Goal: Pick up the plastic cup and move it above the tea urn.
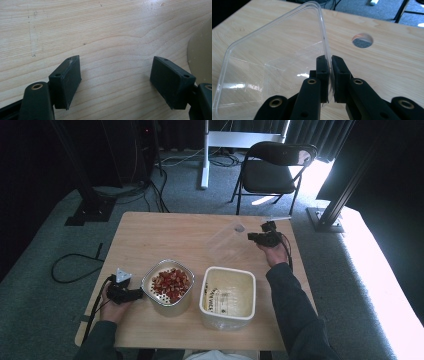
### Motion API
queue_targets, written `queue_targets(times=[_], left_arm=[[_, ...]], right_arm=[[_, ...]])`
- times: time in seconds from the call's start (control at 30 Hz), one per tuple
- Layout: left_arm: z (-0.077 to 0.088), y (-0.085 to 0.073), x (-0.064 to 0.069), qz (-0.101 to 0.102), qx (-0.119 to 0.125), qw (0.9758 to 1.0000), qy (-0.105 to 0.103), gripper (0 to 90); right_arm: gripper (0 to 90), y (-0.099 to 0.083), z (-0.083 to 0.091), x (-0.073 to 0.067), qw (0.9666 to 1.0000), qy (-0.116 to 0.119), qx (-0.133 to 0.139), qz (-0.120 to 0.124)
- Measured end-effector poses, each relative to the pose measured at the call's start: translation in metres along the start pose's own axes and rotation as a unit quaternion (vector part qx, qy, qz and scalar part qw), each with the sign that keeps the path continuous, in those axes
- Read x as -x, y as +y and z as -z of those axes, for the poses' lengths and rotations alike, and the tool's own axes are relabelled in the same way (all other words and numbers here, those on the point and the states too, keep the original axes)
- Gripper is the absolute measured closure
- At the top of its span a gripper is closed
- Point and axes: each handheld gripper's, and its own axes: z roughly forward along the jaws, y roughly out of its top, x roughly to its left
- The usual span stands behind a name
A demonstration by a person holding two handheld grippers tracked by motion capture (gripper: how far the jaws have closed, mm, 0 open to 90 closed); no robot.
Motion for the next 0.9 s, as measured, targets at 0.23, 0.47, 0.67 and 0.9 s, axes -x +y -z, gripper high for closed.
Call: queue_targets(times=[0.23, 0.47, 0.67, 0.9], left_arm=[[0.000, 0.000, 0.000, 0.000, 0.000, 1.0000, 0.000, 25.4], [0.000, 0.000, 0.000, 0.000, 0.000, 1.0000, 0.000, 25.4], [0.000, 0.000, 0.000, 0.001, 0.001, 1.0000, 0.000, 25.4], [0.000, 0.000, 0.000, 0.001, 0.001, 1.0000, 0.001, 25.4]], right_arm=[[85.0, 0.011, 0.043, 0.007, 0.9995, -0.021, 0.023, 0.002], [85.0, 0.014, 0.077, 0.010, 0.9991, -0.025, 0.034, 0.003], [85.0, 0.014, 0.108, 0.004, 0.9989, -0.017, 0.042, 0.011], [84.9, 0.008, 0.141, -0.023, 0.9974, 0.014, 0.054, 0.046]])
